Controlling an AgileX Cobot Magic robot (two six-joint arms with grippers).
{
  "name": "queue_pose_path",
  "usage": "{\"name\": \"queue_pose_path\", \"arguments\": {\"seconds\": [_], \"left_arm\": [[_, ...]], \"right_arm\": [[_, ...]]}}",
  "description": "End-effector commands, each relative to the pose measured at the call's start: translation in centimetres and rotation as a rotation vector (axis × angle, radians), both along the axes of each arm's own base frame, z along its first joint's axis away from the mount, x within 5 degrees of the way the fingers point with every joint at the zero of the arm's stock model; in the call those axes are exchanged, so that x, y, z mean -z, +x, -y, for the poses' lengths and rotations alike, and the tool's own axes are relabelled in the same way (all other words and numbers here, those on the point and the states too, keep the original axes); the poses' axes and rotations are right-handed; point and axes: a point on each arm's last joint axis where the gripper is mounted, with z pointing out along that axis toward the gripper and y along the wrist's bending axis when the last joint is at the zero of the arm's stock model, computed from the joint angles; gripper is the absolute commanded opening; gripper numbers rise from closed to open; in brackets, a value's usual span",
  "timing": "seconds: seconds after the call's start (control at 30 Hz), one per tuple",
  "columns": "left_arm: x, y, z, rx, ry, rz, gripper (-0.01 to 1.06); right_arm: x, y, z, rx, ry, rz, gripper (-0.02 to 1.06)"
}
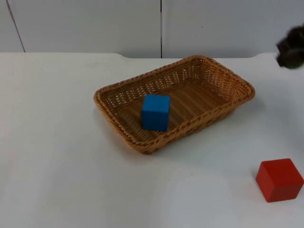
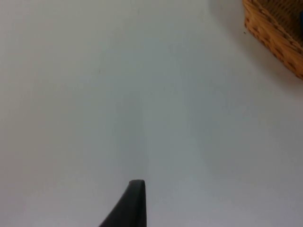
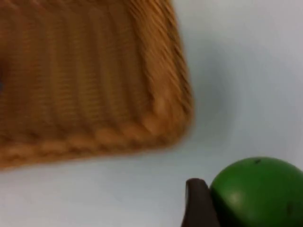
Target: Place all geometric objects except the red cube into the basket.
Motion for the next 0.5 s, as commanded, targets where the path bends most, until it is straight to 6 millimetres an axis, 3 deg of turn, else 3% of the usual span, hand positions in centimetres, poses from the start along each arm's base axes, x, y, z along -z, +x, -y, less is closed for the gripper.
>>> {"name": "queue_pose_path", "arguments": {"seconds": [0.0,0.07,0.23,0.47], "left_arm": [[0.0,-0.1,0.1,0.006,0.002,0.009,1.05],[0.0,-0.1,0.1,0.006,0.002,0.009,1.05],[-0.1,-0.1,0.1,0.006,-0.003,0.01,1.05],[-0.1,-0.1,0.1,0.006,-0.003,0.01,1.05]], "right_arm": [[-1.3,1.0,-3.5,-0.085,0.012,0.034,0.0],[-1.5,1.5,-4.6,-0.106,0.015,0.042,0.0],[0.5,4.3,-7.8,-0.145,0.015,0.011,0.0],[5.5,8.0,-10.2,-0.148,0.024,-0.036,0.0]]}}
